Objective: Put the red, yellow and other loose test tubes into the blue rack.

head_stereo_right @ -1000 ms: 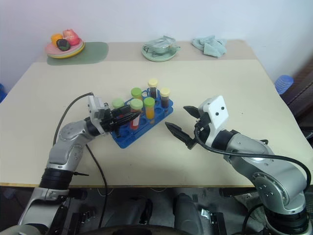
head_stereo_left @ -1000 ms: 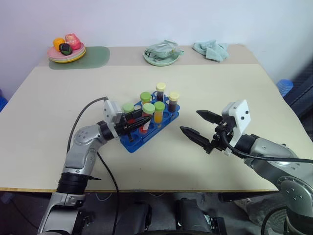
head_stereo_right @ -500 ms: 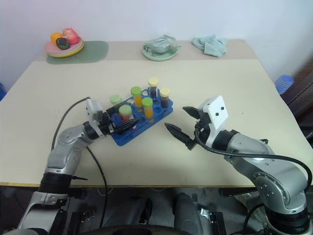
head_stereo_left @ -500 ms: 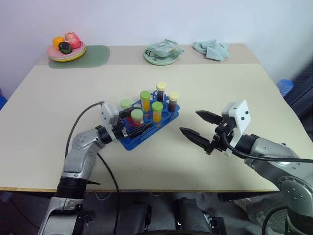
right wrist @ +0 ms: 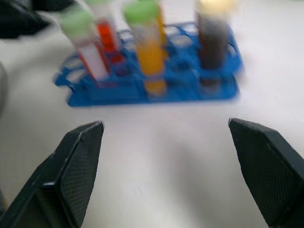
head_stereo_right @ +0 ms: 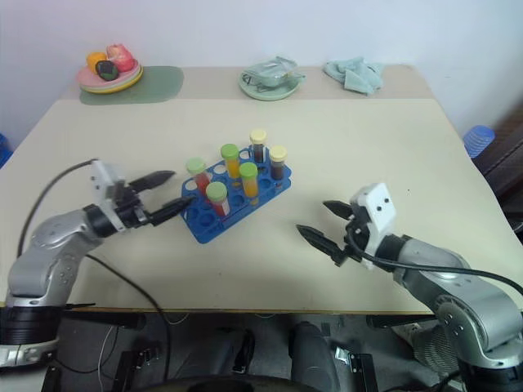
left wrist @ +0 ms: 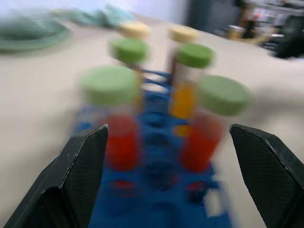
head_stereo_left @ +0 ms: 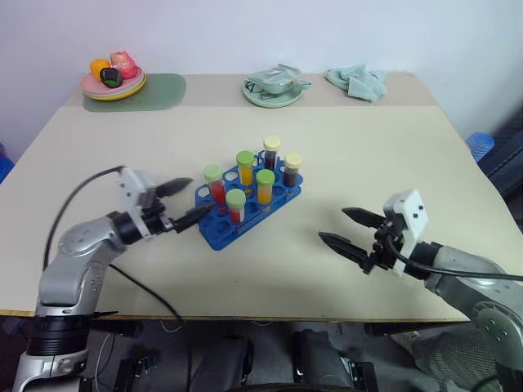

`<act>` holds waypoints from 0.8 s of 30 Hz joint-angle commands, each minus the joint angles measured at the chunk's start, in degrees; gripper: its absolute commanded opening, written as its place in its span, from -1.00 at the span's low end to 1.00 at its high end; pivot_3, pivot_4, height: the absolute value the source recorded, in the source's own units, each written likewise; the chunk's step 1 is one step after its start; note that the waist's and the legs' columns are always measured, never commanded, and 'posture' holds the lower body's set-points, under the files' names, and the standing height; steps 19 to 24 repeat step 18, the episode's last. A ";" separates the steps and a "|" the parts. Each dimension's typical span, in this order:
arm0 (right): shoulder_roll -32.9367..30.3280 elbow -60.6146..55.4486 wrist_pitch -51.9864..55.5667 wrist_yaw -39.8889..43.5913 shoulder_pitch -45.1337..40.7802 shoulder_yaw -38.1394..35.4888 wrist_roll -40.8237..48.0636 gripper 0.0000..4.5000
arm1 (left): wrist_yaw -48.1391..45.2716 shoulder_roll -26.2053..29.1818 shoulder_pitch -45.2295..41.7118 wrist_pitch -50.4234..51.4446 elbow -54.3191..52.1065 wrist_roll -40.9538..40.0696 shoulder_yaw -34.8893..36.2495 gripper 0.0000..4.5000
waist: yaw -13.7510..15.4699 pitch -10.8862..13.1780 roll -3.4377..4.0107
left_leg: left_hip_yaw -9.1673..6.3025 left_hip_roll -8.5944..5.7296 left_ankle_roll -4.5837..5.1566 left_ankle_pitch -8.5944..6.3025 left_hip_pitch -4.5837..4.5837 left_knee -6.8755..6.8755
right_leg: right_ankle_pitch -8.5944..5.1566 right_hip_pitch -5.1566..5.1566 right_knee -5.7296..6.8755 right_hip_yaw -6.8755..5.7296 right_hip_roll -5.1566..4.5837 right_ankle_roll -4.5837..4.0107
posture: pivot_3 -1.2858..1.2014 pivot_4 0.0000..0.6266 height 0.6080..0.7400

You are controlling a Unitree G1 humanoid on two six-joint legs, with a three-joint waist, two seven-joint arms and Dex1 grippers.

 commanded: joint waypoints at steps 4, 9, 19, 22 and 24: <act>0.78 2.63 -12.41 7.03 11.60 -8.54 -6.79 0.92 | -5.72 6.23 2.28 1.09 1.41 -0.50 2.84 0.85 | -0.05 0.02 0.02 | -0.01 0.00 0.23 -0.14 0.00 -0.03 | 0.01 0.03 -0.07 -0.01 0.01 0.02 | 0.03 -0.52 1.00; 2.56 5.42 -21.81 12.43 18.19 -14.63 -9.39 0.92 | -8.29 8.33 3.85 3.05 1.56 -2.92 5.08 0.85 | -0.22 0.10 0.14 | -0.01 0.00 0.25 -0.15 0.03 -0.09 | 0.03 0.04 -0.10 0.01 0.01 0.05 | 0.03 -0.52 1.00; 2.12 7.85 -24.79 14.00 16.85 -17.73 -9.76 0.92 | -11.12 8.38 7.44 2.76 -0.40 -4.56 6.01 0.85 | -0.14 0.16 0.22 | 0.00 0.01 0.25 -0.15 0.06 -0.13 | 0.03 0.05 -0.11 0.02 0.00 0.06 | 0.03 -0.52 1.00; 2.12 7.85 -24.79 14.00 16.85 -17.73 -9.76 0.92 | -11.12 8.38 7.44 2.76 -0.40 -4.56 6.01 0.85 | -0.14 0.16 0.22 | 0.00 0.01 0.25 -0.15 0.06 -0.13 | 0.03 0.05 -0.11 0.02 0.00 0.06 | 0.03 -0.52 1.00; 2.12 7.85 -24.79 14.00 16.85 -17.73 -9.76 0.92 | -11.12 8.38 7.44 2.76 -0.40 -4.56 6.01 0.85 | -0.14 0.16 0.22 | 0.00 0.01 0.25 -0.15 0.06 -0.13 | 0.03 0.05 -0.11 0.02 0.00 0.06 | 0.03 -0.52 1.00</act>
